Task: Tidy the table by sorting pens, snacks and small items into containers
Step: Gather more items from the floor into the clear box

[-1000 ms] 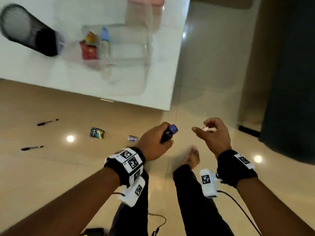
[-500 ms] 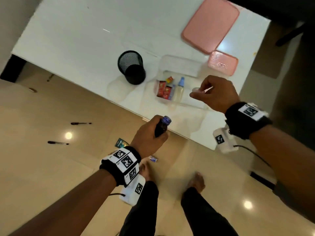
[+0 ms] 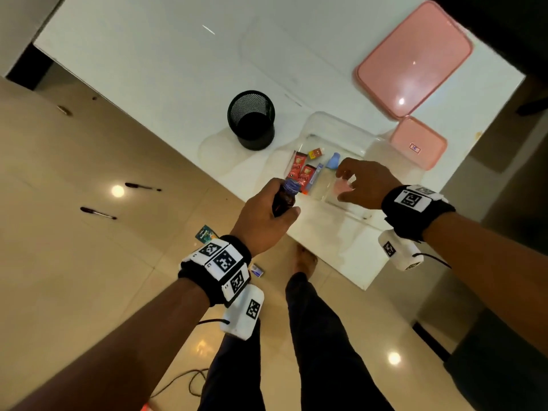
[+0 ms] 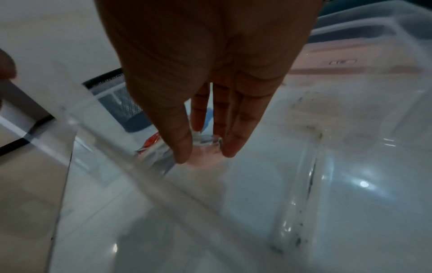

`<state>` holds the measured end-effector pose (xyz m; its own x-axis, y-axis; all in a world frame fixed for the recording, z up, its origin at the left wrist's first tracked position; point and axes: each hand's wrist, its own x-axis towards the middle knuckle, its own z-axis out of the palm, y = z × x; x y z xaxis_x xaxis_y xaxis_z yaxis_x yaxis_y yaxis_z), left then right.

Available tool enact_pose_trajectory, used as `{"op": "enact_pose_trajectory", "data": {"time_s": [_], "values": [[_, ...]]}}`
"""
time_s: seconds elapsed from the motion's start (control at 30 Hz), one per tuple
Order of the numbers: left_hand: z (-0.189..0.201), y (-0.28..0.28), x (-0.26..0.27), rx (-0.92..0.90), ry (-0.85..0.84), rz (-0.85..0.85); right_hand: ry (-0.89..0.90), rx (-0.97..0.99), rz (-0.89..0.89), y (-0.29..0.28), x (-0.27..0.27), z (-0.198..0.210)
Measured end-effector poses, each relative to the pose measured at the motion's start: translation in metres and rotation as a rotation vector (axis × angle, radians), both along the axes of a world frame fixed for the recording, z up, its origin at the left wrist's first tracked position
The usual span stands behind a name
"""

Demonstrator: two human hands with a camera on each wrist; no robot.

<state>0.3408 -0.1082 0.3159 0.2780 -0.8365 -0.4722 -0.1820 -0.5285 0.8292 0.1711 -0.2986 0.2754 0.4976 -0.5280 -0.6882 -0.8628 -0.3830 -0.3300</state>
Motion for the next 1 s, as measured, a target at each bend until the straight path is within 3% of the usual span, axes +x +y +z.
{"op": "enact_pose_trajectory", "data": {"time_s": [0.1, 0.23, 0.33, 0.4, 0.5, 0.6, 0.73, 0.87, 1.0], "values": [[0.000, -0.013, -0.007, -0.010, -0.005, 0.001, -0.039, 0.055, -0.081, -0.013, -0.007, 0.012], [0.002, -0.033, -0.016, -0.004, 0.008, 0.013, -0.254, 0.008, -0.271, -0.016, -0.009, 0.042], [0.005, -0.050, -0.027, 0.002, -0.015, -0.046, -0.476, 0.268, -0.433, -0.004, 0.002, 0.066], [0.008, -0.061, -0.035, -0.002, -0.032, -0.099, -0.541, 0.364, -0.419, 0.005, 0.007, 0.072], [0.008, -0.073, -0.044, -0.015, -0.016, -0.138, -0.593, 0.251, -0.341, 0.009, 0.009, 0.065], [0.003, -0.076, -0.045, 0.031, -0.061, -0.095, -0.613, 0.112, -0.426, -0.002, 0.003, 0.062], [-0.009, -0.070, -0.030, 0.022, -0.324, 0.050, -0.459, -0.125, -0.328, -0.025, -0.015, 0.060], [-0.020, -0.058, -0.016, 0.041, -0.461, 0.151, -0.042, -0.155, 0.035, -0.027, -0.026, 0.040], [-0.027, -0.047, -0.009, 0.054, -0.446, 0.138, 0.053, -0.081, 0.054, -0.016, -0.024, 0.018]]}}
